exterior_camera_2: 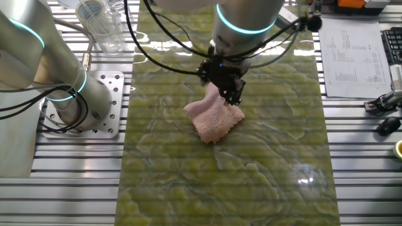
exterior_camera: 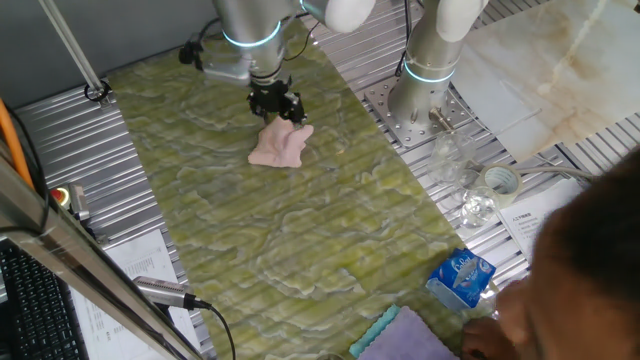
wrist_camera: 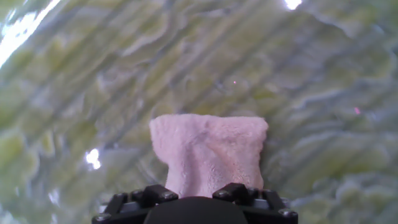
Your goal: Clean the table with a cloth
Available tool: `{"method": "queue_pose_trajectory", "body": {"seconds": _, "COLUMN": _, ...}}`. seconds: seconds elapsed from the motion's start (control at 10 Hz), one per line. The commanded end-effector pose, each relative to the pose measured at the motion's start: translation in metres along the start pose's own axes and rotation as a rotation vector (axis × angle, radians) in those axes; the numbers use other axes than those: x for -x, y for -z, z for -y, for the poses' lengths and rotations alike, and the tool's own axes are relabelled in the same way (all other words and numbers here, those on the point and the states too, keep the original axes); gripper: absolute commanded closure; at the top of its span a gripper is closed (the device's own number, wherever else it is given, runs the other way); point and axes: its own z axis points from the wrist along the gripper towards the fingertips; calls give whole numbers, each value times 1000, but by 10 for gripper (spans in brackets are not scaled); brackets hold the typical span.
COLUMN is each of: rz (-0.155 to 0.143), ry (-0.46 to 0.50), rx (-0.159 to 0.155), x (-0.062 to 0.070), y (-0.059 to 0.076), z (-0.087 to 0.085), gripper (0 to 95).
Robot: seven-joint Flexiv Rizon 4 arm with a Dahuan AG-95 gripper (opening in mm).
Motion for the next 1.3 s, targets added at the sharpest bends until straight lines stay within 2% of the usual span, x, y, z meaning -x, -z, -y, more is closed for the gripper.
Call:
{"method": "queue_pose_trajectory", "body": {"seconds": 0.1, "rz": 60, "ry": -382, "rx": 11, "x": 12, "y": 24, "z": 3, "gripper": 950}}
{"method": "queue_pose_trajectory", "body": {"seconds": 0.2, "rz": 55, "ry": -453, "rx": 5, "x": 14, "y": 27, "z": 3, "gripper": 950}}
{"method": "queue_pose_trajectory", "body": {"seconds": 0.4, "rz": 56, "ry": -491, "rx": 8, "x": 16, "y": 26, "z": 4, "gripper": 950}}
{"method": "queue_pose_trajectory", "body": {"seconds": 1.0, "rz": 55, "ry": -507, "rx": 15, "x": 18, "y": 24, "z": 4, "gripper": 950}}
{"method": "queue_pose_trajectory", "body": {"seconds": 1.1, "rz": 58, "ry": -475, "rx": 21, "x": 18, "y": 23, "z": 4, "gripper": 950}}
{"method": "queue_pose_trajectory", "body": {"seconds": 1.3, "rz": 57, "ry": -471, "rx": 23, "x": 17, "y": 24, "z": 5, "gripper": 950}}
